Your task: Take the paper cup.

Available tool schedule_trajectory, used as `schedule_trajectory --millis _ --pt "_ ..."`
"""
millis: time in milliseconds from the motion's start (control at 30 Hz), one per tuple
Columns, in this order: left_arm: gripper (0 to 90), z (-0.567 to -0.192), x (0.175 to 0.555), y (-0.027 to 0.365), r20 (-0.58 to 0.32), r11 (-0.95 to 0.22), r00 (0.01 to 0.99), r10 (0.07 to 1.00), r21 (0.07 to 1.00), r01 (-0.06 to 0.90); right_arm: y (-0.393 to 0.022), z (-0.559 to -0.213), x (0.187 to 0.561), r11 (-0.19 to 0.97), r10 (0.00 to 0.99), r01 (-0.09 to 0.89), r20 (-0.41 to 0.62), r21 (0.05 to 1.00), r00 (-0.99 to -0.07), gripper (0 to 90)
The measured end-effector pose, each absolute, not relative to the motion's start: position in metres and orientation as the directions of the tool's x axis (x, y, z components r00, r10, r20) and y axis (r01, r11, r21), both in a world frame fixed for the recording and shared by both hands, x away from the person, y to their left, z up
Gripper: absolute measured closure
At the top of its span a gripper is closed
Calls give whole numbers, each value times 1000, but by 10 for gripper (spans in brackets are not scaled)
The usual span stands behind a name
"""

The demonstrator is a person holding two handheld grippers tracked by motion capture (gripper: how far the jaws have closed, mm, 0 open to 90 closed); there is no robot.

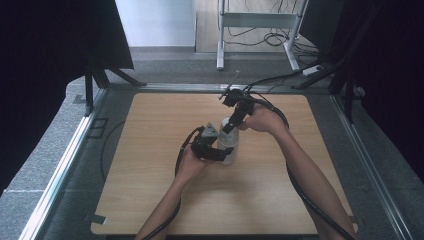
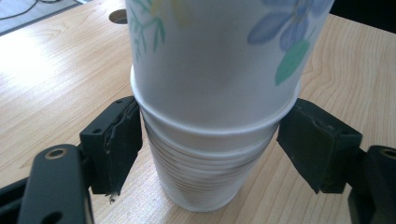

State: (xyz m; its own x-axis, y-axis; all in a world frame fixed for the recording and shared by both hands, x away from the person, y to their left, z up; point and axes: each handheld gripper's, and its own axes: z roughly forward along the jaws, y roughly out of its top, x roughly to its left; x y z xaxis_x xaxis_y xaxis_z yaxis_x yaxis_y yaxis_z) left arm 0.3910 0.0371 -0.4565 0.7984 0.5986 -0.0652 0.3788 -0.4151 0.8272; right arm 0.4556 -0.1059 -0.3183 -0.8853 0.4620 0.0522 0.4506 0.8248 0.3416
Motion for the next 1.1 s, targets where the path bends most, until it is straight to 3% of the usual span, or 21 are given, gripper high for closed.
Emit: schedule_trajectory --millis 1100 --pt "210 -457 393 38 -56 -430 808 587 824 369 -113 -273 442 814 446 410 9 412 -895 362"
